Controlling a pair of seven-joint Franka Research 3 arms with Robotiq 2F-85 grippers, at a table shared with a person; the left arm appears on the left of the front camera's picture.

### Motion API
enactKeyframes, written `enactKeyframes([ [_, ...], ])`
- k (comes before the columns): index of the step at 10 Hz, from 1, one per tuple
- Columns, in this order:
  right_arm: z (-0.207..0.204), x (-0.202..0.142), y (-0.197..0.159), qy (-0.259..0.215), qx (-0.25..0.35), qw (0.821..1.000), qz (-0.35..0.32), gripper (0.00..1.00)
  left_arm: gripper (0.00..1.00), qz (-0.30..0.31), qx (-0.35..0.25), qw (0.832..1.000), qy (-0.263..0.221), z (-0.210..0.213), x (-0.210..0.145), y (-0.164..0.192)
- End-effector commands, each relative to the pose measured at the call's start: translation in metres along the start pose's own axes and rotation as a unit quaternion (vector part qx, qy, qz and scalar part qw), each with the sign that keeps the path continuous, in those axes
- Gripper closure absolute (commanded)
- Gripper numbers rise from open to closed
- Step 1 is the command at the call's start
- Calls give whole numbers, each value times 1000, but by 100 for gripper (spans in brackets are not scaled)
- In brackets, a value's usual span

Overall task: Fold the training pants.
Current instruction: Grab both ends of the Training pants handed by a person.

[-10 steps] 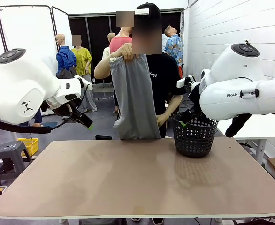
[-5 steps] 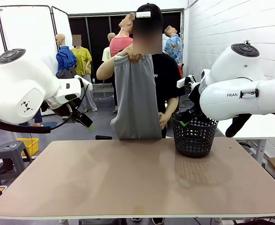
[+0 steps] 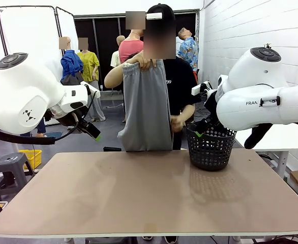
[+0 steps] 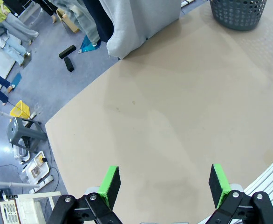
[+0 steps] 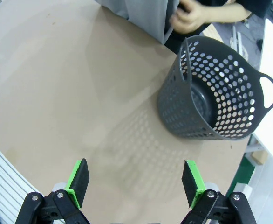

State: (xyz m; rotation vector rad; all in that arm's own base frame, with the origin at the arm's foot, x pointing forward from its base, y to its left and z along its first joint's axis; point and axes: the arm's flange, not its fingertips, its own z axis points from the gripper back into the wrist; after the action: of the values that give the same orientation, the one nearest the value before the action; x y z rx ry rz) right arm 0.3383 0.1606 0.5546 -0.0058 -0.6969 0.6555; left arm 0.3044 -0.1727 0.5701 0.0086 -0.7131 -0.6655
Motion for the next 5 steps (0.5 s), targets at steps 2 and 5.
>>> enactKeyframes([
  [2,-4,1,0,-4,0,1000,-1,0,0,-7,2,1000,-5,-2,1,1],
  [5,-4,1,0,-4,0,1000,-1,0,0,-7,2,1000,-5,-2,1,1],
])
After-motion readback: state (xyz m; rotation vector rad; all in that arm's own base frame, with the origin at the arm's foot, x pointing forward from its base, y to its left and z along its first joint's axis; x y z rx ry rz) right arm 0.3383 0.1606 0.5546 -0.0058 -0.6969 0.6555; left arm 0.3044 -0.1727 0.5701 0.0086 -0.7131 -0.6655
